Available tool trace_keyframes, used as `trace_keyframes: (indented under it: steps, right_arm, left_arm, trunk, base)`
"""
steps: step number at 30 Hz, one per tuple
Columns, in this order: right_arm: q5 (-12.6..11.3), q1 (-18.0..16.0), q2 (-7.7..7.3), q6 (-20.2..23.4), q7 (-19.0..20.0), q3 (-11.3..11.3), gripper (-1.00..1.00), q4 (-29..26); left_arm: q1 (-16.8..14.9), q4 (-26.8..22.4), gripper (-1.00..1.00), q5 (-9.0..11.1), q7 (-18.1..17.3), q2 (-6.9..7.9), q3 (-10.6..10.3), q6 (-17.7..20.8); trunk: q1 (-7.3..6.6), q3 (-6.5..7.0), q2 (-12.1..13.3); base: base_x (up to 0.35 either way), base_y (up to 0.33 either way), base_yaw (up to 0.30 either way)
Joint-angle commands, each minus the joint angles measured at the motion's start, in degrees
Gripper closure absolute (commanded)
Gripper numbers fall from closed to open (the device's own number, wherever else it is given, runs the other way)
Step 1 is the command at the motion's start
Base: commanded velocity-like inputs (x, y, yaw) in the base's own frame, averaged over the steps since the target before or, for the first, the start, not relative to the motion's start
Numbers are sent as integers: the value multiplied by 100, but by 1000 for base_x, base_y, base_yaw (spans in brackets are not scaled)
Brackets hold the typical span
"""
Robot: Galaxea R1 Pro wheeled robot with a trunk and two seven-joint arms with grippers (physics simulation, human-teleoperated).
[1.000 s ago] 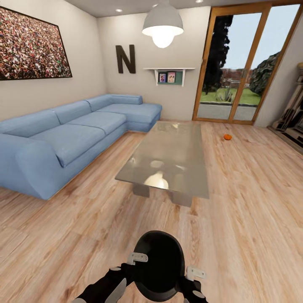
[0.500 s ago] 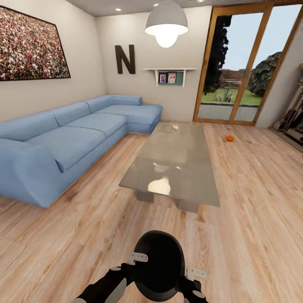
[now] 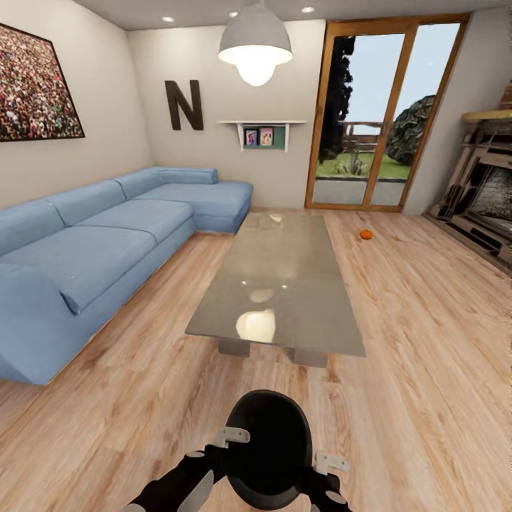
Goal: Place each of the two pumpkins and all three candles from the living room inside a cabinet in the living room (use any cabinet), then make sure every cabinet is closed, and position the cauldron so it is next to a table in the living room.
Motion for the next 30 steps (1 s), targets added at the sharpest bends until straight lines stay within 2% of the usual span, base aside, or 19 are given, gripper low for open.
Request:
trace_keyframes:
  steps: [1,10,16,30]
  right_arm:
    - [-49,-9,0,-23,8,44,100,-91]
    - [-50,-8,0,-23,8,44,100,-91]
    - [-48,-6,0,-23,8,44,100,-91]
    - [-50,-10,0,-23,8,44,100,-91]
  left_arm:
    - [-3,-8,100,18,26,7,-30,21]
    - [-3,-7,100,14,26,7,-33,17]
    - [-3,-7,100,13,26,7,-38,17]
    - [-3,-7,100,13,26,7,-40,17]
  trunk:
    - [1,-2,-2]
    - [1,1,-2]
    - [1,4,-2]
    - [1,92,-2]
  base:
    - [187,120,-106]
    - [162,67,-13]
    - [43,1,-11]
    - [18,0,-190]
